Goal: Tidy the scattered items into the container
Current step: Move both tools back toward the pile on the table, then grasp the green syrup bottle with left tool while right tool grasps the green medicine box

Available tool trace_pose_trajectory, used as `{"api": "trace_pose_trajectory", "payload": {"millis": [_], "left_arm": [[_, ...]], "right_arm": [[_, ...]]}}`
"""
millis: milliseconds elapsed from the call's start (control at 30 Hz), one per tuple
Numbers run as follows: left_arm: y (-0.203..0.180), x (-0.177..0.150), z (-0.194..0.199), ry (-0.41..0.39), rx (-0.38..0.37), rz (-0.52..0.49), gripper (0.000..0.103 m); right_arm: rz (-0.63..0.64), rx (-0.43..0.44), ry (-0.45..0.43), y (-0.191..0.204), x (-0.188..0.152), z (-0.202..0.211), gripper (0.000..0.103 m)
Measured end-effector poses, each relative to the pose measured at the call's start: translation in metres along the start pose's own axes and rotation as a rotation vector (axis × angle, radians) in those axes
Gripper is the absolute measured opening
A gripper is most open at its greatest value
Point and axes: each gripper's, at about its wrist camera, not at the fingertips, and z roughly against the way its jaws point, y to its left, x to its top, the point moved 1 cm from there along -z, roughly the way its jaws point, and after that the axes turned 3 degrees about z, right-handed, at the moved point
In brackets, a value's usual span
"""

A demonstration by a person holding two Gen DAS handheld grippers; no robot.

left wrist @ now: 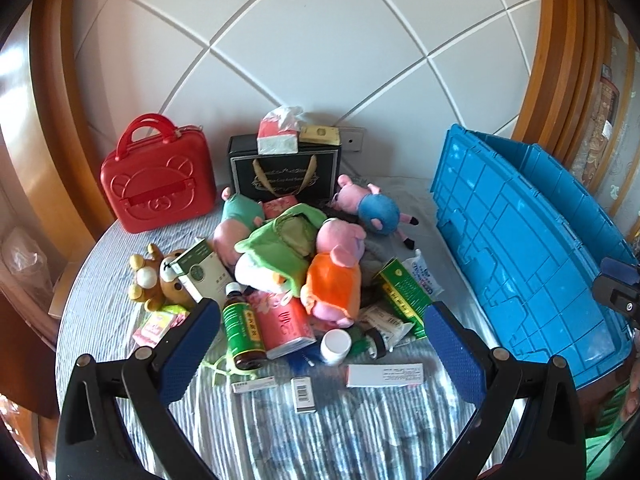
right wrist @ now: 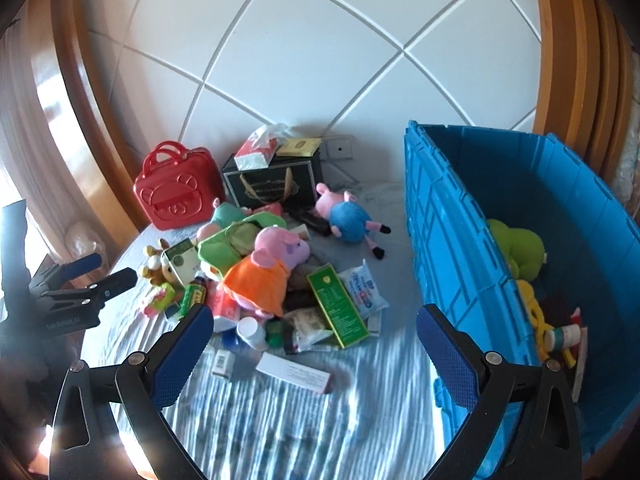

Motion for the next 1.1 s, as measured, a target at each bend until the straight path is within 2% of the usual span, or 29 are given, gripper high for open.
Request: {"api": "trace_pose_trajectory", "payload": {"millis": [267,500,633,800,900,1100], "left_arm": [[0.058,-0.04,-0.03,0.093,0.056,0.018,0.103],[0.081,-0.075,-0.064,0.182,0.045,0.023,0.101],[0.097,-0.093,-0.084,0.21,0.068,0.027,0.101],[0.109,-0.091,-0.112,0.21,0.08,0.036,0.101],[0.109,-0.081,-0.137,0.22,0.093,0.029,0.09],[0.106,-0.071,-0.188,0.254,0.097,0.032,0.088]], "right_arm": [[-0.005,0.006,0.085,0.027,-0.024,-0.04,0.103],[0.016,0.025,0.156,0.051,-0.048,-0.08,0.103],[0.021,0.036,0.207,0.062,-0.065,-0.105,0.103],[0.044,0.042,0.256,0.073,-0.082,-0.13,0.103],[0.083,0.028,0.268,0.077,-0.092,-0.149,0.103],[0.105,-0.02,0.313,0.068,-0.119,-0.204,0.103]]}}
